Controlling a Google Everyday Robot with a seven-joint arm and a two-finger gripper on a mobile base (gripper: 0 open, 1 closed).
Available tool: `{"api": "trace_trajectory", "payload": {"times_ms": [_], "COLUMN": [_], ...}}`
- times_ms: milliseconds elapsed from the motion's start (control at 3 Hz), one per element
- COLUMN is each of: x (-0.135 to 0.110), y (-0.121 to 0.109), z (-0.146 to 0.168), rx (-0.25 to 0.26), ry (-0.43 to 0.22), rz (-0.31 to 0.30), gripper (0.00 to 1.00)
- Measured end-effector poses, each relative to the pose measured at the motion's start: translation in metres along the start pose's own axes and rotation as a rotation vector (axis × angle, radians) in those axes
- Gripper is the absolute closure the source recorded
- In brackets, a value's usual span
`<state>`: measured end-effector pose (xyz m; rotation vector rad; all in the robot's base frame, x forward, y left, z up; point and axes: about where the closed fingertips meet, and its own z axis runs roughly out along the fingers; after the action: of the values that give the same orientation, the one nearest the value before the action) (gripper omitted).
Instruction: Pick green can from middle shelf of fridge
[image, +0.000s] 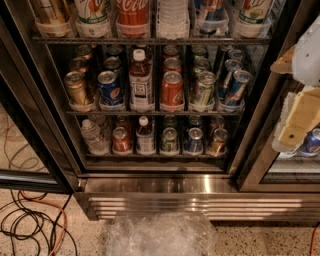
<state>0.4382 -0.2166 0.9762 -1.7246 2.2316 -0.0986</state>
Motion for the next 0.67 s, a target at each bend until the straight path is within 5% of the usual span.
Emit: {"api": "trace_trajectory", "payload": {"times_ms": [667], "x": [0.0037], "y": [-0.0033], "z": [-0.0006], "rx": [0.048], "ry": [0.003], "rz": [0.033], "gripper": [0.00]}}
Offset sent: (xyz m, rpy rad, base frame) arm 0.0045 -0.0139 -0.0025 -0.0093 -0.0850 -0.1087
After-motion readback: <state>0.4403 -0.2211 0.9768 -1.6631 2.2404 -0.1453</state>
